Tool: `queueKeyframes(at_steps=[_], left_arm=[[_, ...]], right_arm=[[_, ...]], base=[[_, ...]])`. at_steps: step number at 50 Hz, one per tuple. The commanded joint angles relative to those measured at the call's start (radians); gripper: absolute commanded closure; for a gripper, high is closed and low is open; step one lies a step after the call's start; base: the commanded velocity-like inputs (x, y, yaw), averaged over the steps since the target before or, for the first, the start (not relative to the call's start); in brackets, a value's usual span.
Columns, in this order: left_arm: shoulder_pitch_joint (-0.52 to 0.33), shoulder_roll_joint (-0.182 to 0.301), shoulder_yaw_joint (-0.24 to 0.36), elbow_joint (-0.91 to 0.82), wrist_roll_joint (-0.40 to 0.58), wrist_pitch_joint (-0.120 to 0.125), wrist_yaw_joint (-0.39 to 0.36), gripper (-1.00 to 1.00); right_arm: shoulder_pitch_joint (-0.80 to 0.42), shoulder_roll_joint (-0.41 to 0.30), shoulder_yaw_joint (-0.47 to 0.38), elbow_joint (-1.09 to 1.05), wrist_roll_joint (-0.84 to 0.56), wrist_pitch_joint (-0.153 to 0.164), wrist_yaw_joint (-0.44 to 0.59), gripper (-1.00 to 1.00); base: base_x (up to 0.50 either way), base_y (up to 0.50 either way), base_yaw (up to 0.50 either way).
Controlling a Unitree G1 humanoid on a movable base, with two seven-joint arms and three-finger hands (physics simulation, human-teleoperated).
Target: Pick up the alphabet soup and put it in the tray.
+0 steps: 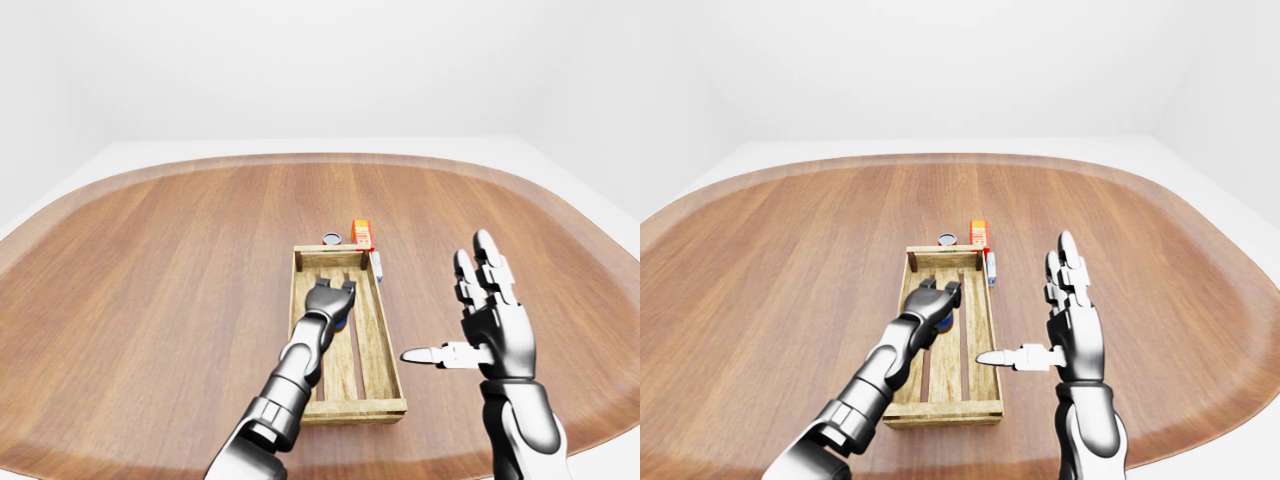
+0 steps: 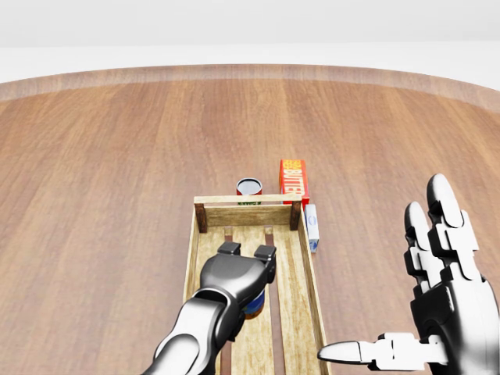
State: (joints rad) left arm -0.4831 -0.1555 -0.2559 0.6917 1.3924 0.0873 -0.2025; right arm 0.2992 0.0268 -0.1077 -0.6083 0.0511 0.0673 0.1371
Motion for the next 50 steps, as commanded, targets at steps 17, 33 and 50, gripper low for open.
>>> queueKeyframes(at_steps=[17,33,50], left_arm=[[-0.099,-0.003,0.014,0.209,-0.048,0.000,0.133,0.98],[-0.078,-0.006,0.004,0.133,-0.026,0.000,0.082,-1.00],[0.010,0.013,0.004,-0.161,-0.013,0.000,-0.077,-1.00]], right_arm=[[0.000,0.001,-0.001,0.004,0.001,-0.004,0.001,-1.00],[-0.001,-0.001,0.004,0.006,-0.003,-0.005,-0.001,-1.00],[-0.007,-0.006,0.029,0.014,-0.017,-0.004,-0.013,-1.00]], base=[[0.00,0.00,0.00],[0.00,0.00,0.00],[0.00,0.00,0.00]])
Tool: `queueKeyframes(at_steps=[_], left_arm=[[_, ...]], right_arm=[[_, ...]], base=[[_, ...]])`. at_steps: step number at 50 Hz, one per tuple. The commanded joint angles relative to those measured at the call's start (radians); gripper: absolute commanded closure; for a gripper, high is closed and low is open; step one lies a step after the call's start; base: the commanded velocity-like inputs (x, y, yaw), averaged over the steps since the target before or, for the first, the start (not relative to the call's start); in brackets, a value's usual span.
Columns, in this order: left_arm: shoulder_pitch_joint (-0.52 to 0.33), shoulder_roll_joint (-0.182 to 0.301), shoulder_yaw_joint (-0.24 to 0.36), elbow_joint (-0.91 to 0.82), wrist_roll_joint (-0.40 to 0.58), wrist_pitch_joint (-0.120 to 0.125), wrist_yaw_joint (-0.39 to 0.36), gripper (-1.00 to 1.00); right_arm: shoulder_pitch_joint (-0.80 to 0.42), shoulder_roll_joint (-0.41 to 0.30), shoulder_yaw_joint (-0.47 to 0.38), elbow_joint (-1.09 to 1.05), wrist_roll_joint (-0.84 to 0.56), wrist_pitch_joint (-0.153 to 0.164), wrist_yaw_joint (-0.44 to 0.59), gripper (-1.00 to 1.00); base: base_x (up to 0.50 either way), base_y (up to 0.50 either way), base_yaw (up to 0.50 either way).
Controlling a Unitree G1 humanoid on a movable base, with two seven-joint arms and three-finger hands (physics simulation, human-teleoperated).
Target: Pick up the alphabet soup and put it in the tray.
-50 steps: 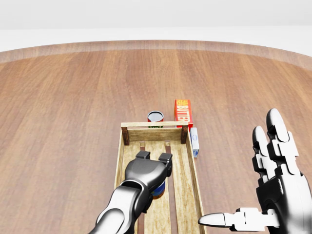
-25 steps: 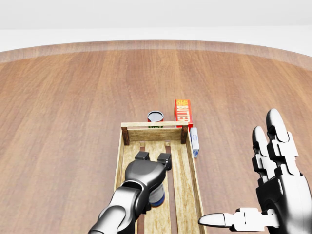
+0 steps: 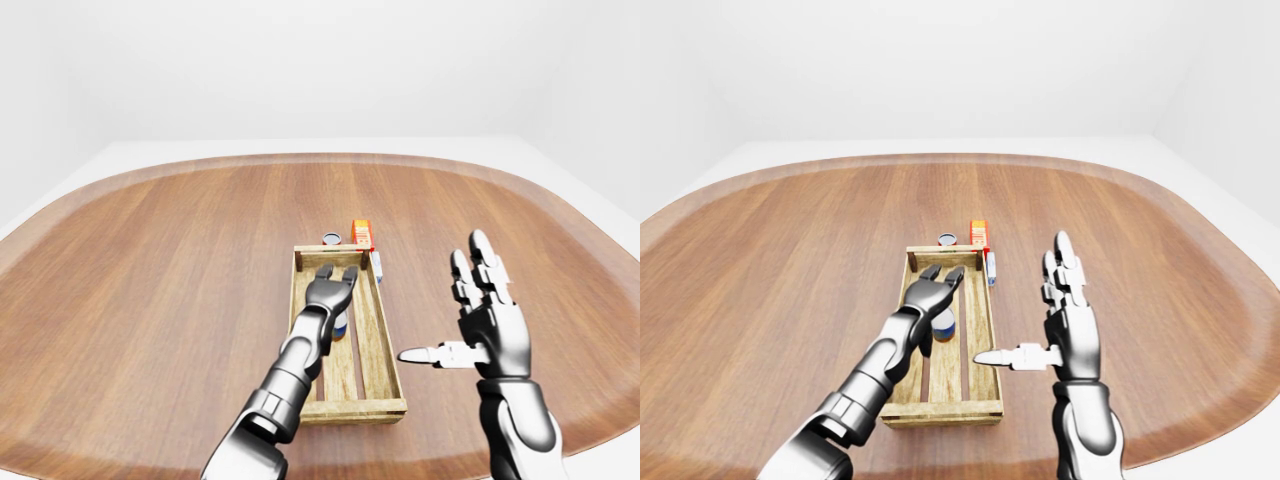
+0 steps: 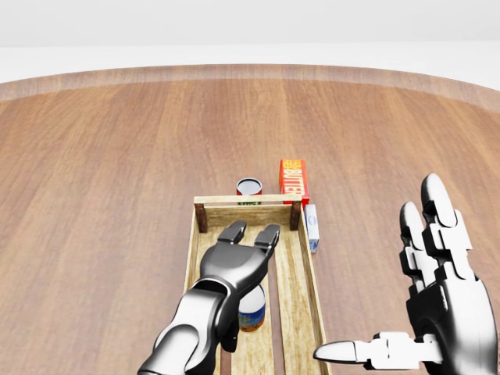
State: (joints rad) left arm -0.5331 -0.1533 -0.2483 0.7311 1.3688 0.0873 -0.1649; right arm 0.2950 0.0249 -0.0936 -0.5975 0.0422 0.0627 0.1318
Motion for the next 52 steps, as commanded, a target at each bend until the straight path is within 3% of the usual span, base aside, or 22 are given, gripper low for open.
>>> queueKeyframes(at_steps=[1,12,14,15,21,30,41,52], left_arm=[[0.071,0.015,-0.006,-0.231,0.018,0.000,-0.126,-1.00],[0.141,0.021,0.001,-0.500,0.002,0.000,-0.277,-1.00],[0.170,0.035,-0.008,-0.549,0.019,0.000,-0.296,-1.00],[0.180,0.043,-0.007,-0.632,0.025,0.000,-0.367,-1.00],[0.203,0.073,0.024,-0.760,0.042,0.000,-0.438,-1.00],[0.236,0.128,0.094,-0.847,-0.034,0.000,-0.447,-1.00],[0.275,0.162,0.148,-0.950,-0.132,0.000,-0.391,-1.00],[0.434,0.215,0.230,-1.193,-0.306,0.000,-0.398,-1.00]], right_arm=[[-0.003,-0.004,0.014,0.003,-0.008,0.000,-0.008,-1.00],[0.004,-0.003,0.008,-0.007,-0.002,0.001,-0.005,-1.00],[0.005,-0.003,0.008,-0.008,-0.001,-0.001,-0.005,-1.00],[0.007,-0.002,0.007,-0.009,-0.001,-0.001,-0.005,-1.00],[0.006,-0.001,0.007,-0.009,-0.002,-0.001,-0.005,-1.00],[0.005,-0.004,0.015,-0.005,-0.008,-0.005,-0.010,-1.00],[0.003,-0.006,0.015,-0.003,-0.005,-0.003,-0.009,-1.00],[0.001,-0.006,0.025,0.001,-0.013,-0.005,-0.013,-1.00]], base=[[0.00,0.00,0.00],[0.00,0.00,0.00],[0.00,0.00,0.00],[0.00,0.00,0.00],[0.00,0.00,0.00],[0.00,0.00,0.00],[0.00,0.00,0.00],[0.00,0.00,0.00]])
